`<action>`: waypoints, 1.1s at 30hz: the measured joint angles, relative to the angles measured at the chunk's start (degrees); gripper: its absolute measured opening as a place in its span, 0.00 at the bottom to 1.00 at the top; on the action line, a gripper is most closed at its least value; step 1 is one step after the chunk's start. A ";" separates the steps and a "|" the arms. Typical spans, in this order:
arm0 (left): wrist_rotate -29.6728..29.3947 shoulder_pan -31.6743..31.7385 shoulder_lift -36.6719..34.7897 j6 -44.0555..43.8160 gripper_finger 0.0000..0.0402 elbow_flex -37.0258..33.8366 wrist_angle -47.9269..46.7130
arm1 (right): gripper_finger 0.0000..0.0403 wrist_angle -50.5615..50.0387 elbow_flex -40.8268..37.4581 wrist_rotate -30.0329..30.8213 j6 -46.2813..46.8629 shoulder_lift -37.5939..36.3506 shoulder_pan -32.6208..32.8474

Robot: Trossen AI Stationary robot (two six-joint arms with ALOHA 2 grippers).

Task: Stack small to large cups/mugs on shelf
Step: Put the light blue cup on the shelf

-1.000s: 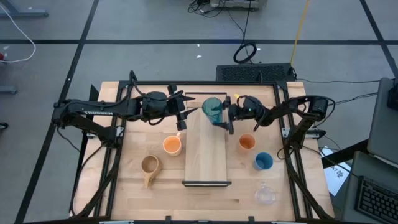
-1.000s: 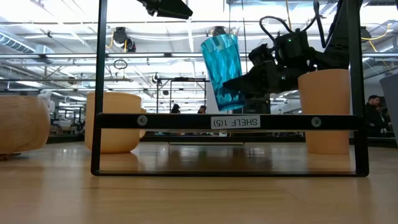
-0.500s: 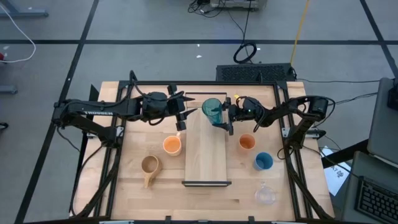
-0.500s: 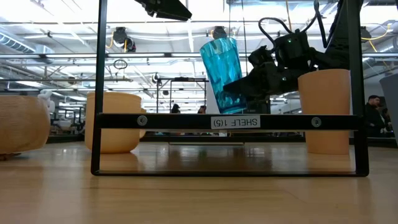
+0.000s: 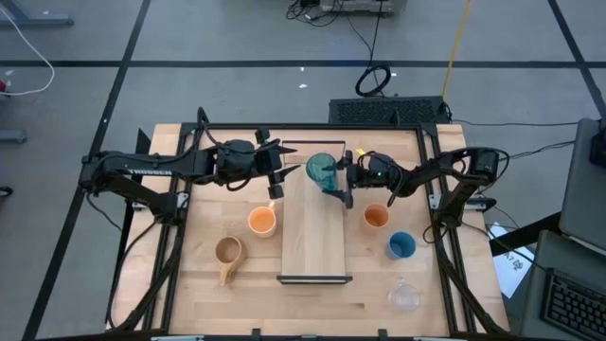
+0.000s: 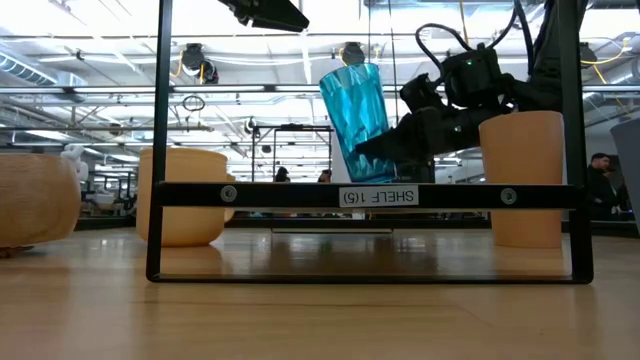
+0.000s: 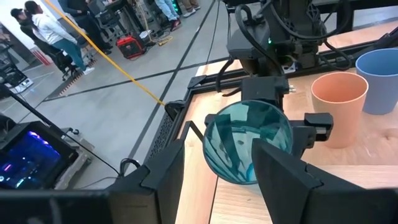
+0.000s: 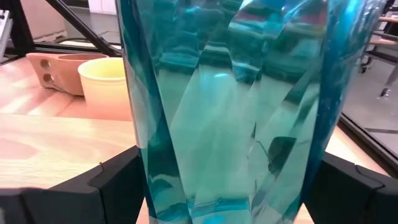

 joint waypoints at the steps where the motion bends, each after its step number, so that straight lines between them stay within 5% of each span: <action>1: 0.00 0.00 0.00 0.20 0.47 0.00 0.04 | 0.84 0.02 0.00 0.02 0.06 0.00 0.20; 33: 0.09 0.00 0.02 1.88 0.47 0.00 2.10 | 0.86 7.39 0.05 1.38 2.03 7.96 0.73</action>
